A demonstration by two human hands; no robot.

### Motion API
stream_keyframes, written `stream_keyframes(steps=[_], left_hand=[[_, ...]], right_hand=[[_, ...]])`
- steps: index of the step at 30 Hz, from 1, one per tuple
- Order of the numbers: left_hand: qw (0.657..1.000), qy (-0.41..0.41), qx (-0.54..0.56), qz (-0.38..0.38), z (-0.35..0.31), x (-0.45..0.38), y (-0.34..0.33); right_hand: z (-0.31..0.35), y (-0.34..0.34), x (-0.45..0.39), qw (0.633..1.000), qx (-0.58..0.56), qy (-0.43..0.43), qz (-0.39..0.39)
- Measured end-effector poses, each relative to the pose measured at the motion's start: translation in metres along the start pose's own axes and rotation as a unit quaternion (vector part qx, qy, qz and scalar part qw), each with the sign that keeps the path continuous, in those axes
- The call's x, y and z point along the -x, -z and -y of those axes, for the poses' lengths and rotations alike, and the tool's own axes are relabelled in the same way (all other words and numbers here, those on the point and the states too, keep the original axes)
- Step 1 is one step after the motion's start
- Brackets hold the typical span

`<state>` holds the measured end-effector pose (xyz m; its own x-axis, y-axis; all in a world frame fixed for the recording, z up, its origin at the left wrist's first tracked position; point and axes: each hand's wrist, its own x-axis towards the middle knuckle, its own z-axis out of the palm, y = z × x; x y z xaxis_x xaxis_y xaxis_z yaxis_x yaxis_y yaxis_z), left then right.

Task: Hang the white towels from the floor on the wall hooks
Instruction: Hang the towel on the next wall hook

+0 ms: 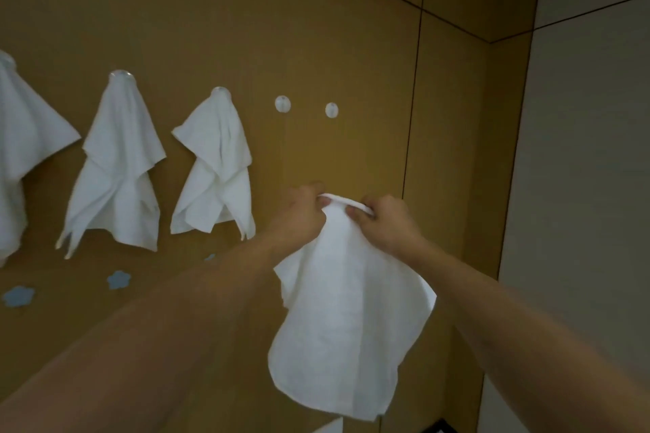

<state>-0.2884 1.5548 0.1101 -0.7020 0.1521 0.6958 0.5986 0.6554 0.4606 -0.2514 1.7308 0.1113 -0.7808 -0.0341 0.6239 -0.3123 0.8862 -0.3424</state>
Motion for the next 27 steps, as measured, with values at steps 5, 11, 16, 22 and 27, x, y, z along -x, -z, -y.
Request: stream_keyframes(steps=[5, 11, 16, 22, 27], left_hand=[[0.999, 0.001, -0.027, -0.032, 0.05, -0.072, -0.029], [0.991, -0.079, -0.056, -0.092, 0.083, -0.153, -0.05], [0.981, -0.055, -0.125, -0.141, 0.11, -0.207, -0.062], [0.946, -0.062, -0.313, -0.055, 0.148, -0.25, -0.049], [0.917, -0.101, -0.365, -0.127, 0.155, -0.304, -0.018]], right_hand=[[-0.047, -0.044, -0.089, 0.996, -0.062, 0.058, -0.018], [-0.095, -0.077, -0.195, 0.969, -0.163, 0.171, -0.074], [-0.112, -0.105, -0.271, 0.939, -0.169, 0.283, -0.092], [-0.108, -0.137, -0.356, 0.941, 0.015, 0.31, -0.136], [-0.082, -0.135, -0.422, 0.909, 0.026, 0.364, -0.202]])
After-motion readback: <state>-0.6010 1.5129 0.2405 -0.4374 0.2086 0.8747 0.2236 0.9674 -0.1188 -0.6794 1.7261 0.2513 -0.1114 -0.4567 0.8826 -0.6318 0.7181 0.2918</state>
